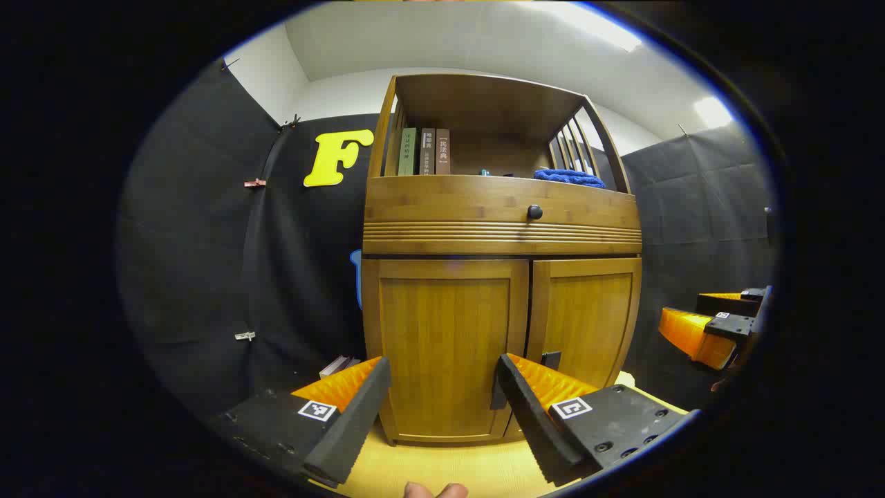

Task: Open the right door of the double-door shoe cabinet with the right hand, and open the left door with the left hand.

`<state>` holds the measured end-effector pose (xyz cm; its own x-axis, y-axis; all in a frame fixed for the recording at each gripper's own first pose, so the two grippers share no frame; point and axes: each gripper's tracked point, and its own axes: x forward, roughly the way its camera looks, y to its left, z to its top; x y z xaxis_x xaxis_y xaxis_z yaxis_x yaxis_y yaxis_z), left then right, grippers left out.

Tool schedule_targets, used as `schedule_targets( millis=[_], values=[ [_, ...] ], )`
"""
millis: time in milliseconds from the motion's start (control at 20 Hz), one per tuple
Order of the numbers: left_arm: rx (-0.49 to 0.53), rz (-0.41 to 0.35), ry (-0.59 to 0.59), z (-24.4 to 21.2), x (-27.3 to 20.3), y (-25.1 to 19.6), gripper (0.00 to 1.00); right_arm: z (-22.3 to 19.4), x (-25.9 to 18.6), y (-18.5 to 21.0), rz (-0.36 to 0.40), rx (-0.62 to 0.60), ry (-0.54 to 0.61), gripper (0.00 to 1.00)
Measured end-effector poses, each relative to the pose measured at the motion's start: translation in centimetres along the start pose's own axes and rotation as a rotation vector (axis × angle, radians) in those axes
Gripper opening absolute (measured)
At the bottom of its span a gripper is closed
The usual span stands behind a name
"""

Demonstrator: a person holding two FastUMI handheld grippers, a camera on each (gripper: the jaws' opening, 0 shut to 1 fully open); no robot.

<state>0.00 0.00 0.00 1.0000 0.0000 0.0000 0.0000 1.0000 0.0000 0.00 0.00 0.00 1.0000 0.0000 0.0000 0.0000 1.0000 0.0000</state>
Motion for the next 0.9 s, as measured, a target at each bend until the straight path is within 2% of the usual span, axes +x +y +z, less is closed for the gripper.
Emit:
schedule_targets(
  millis=[200, 400, 500, 900],
  values=[
    [0.001, 0.015, -0.002, 0.3, -0.2, 0.3, 0.99, -0.3, 0.1, 0.2, -0.001, -0.002, 0.012, 0.97],
    [0.002, 0.025, -0.001, 0.5, -0.2, 0.7, 0.99, -0.4, 0.3, 0.0, -0.012, -0.006, 0.011, 0.95],
    [0.002, 0.026, 0.001, 0.3, 0.2, 1.1, 0.99, -0.4, 0.3, -0.1, -0.019, -0.008, 0.008, 0.97],
    [0.012, 0.017, 0.002, 0.3, 0.7, 1.1, 0.99, -0.7, 0.7, 0.1, -0.017, -0.007, 0.013, 0.95]
  ],
)
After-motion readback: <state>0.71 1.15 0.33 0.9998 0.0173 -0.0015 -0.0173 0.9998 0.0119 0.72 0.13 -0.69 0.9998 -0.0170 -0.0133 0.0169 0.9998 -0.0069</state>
